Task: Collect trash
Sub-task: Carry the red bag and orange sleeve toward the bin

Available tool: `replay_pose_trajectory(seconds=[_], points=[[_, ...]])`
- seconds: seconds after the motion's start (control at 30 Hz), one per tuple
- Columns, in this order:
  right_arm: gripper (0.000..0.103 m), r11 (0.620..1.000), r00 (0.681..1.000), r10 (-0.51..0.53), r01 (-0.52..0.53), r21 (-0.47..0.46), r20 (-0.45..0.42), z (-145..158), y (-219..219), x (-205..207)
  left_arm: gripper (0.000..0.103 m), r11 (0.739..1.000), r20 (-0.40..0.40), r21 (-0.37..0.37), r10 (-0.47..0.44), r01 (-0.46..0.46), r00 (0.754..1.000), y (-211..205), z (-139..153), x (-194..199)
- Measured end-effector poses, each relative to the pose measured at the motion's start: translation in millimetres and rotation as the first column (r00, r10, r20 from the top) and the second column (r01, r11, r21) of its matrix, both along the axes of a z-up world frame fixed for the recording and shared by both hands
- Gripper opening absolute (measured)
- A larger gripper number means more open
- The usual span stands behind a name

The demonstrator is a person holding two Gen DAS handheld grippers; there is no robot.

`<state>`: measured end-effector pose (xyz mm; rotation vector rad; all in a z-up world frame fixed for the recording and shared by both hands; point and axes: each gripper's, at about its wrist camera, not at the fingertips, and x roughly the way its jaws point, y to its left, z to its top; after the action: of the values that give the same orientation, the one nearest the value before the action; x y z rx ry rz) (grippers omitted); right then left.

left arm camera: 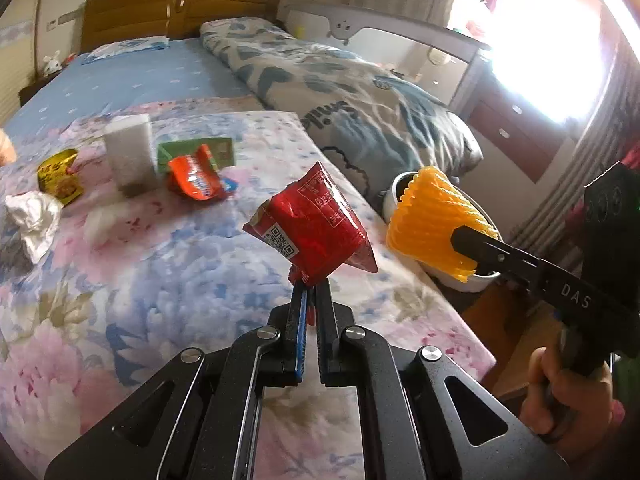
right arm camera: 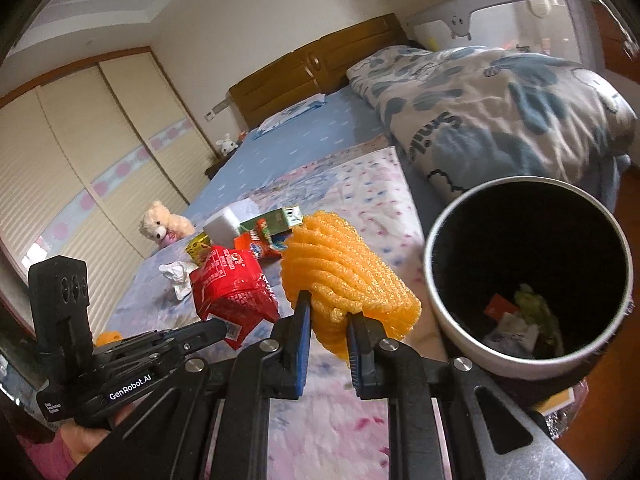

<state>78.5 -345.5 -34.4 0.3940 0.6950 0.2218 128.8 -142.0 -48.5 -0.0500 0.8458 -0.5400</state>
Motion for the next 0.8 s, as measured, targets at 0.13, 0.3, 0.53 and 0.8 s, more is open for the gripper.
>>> replay_pose_trajectory(seconds=[0.13,0.3,0.53,0.8], points=[[0.016,0.999,0.999,-0.035,0.035,0.002,-0.001,1,-13,-7,0.003,0.999,0.006,0.003,-0.037,0.037,0.999,-15,3,-2],[0.016,0.997,0.997,-0.076,0.076,-0.002,0.001,2,-30,-15,0.003,0.997,0.014,0.01,-0.075,0.075,0.997,-34,6,-2],[0.016,0.991,0.991,-0.133,0.133,-0.005,0.002,5,-55,-24,0.003,0.993,0.008,0.015,-0.118,0.118,0.993,-56,7,-2],[0.016,0.984,0.984,-0.178,0.178,-0.008,-0.007,3,-77,-31,0.003,0.985,-0.002,0.025,-0.169,0.169,0.986,-81,8,2]])
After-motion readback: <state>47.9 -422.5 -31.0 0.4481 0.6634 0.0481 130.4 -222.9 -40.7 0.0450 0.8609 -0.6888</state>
